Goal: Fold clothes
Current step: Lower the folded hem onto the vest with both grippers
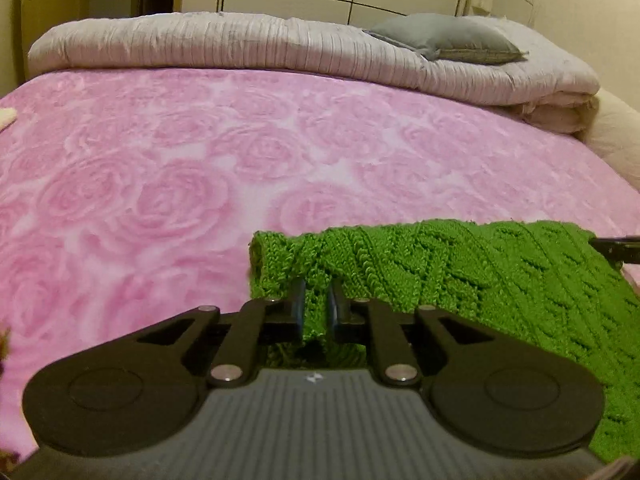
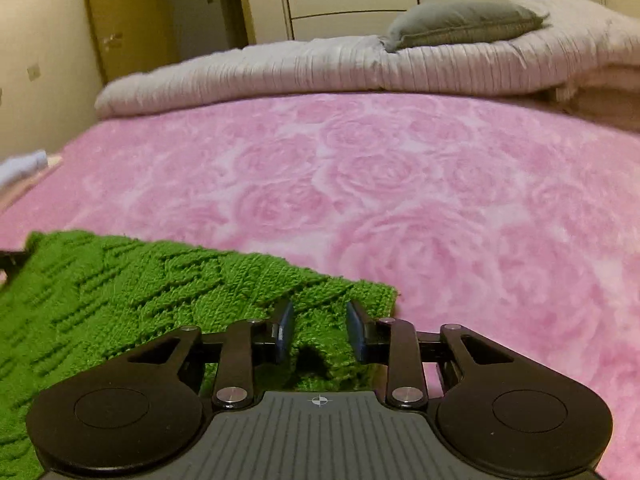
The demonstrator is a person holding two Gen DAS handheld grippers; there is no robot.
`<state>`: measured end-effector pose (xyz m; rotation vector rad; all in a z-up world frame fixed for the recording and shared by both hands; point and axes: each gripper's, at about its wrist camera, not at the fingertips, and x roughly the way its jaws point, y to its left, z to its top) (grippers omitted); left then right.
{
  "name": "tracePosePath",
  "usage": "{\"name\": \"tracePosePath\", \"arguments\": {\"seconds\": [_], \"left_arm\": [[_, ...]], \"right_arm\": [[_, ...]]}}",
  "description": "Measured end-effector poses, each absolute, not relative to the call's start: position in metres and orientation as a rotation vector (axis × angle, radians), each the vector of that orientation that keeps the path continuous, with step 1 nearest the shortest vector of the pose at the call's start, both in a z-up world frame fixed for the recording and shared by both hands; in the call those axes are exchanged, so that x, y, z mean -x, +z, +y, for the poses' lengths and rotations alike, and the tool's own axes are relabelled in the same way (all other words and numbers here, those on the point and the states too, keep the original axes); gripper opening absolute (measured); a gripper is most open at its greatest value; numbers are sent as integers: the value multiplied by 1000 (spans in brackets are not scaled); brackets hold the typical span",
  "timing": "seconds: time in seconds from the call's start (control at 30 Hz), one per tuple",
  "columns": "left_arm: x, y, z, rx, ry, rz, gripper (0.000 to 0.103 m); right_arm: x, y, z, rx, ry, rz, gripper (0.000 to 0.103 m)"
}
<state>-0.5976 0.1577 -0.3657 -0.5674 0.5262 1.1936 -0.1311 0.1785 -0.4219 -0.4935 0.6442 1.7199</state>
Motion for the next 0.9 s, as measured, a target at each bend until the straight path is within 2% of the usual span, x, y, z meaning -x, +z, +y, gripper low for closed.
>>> {"name": "tracePosePath", "arguments": {"seconds": [0.13, 0.37, 0.53, 0.6, 0.7, 0.83, 0.9], "left_arm": [[600, -344, 134, 586, 1211, 512, 10], [585, -321, 63, 620, 1171, 538, 11], [569, -340, 22, 659, 1158, 583, 10], [565, -351, 11, 668, 1186, 614, 10], [560, -349, 6, 663, 1222, 636, 11], [558, -329, 0, 702, 1258, 648, 11], [558, -321, -8, 702, 1277, 652, 11]], "right_arm": [[133, -396, 162, 502, 1672, 665, 28], [164, -348, 70, 385, 1672, 649, 28], [201, -360, 20, 356, 1695, 701, 28], [210, -375, 13, 403, 1641, 762, 28], [222, -393, 10, 464, 1586, 747, 28], [227, -375, 16, 479, 1523, 792, 29], [231, -364, 12, 476, 1495, 787, 35]]}}
